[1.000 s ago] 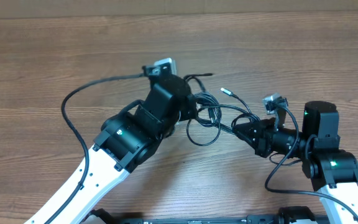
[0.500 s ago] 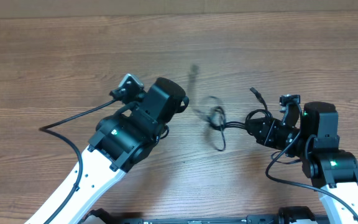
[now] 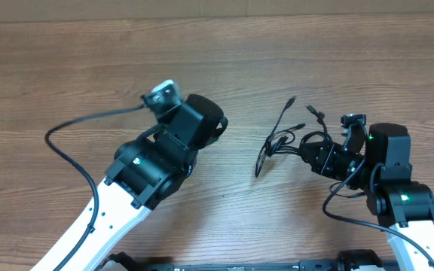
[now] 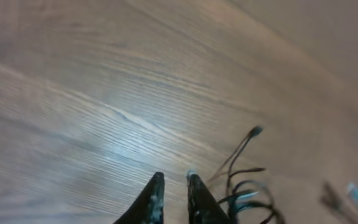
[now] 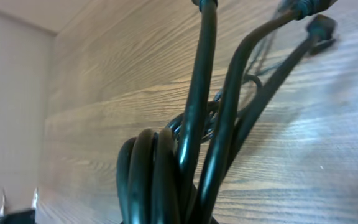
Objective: Untangle cables
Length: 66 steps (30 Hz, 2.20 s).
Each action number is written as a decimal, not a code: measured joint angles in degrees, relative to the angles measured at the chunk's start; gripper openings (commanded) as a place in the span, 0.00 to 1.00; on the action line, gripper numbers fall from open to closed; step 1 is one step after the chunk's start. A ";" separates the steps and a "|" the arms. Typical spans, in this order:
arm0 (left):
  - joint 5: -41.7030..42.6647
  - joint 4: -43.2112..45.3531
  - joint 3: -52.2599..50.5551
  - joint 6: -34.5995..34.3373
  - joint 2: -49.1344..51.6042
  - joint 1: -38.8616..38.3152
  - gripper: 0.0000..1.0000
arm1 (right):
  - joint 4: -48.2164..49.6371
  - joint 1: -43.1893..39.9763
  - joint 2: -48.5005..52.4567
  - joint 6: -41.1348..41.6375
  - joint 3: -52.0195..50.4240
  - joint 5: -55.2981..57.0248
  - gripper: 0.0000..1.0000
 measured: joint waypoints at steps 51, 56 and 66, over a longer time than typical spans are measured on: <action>42.34 -12.48 0.02 73.40 0.00 2.12 0.74 | -2.25 0.00 0.00 -41.99 0.00 -41.31 0.04; 41.77 -13.57 0.02 78.58 0.00 2.38 0.54 | -1.99 0.00 0.00 -42.18 0.00 -42.86 0.04; 47.08 -11.43 0.02 91.41 0.00 2.47 0.55 | 3.06 0.00 0.00 -42.64 0.00 -52.96 0.04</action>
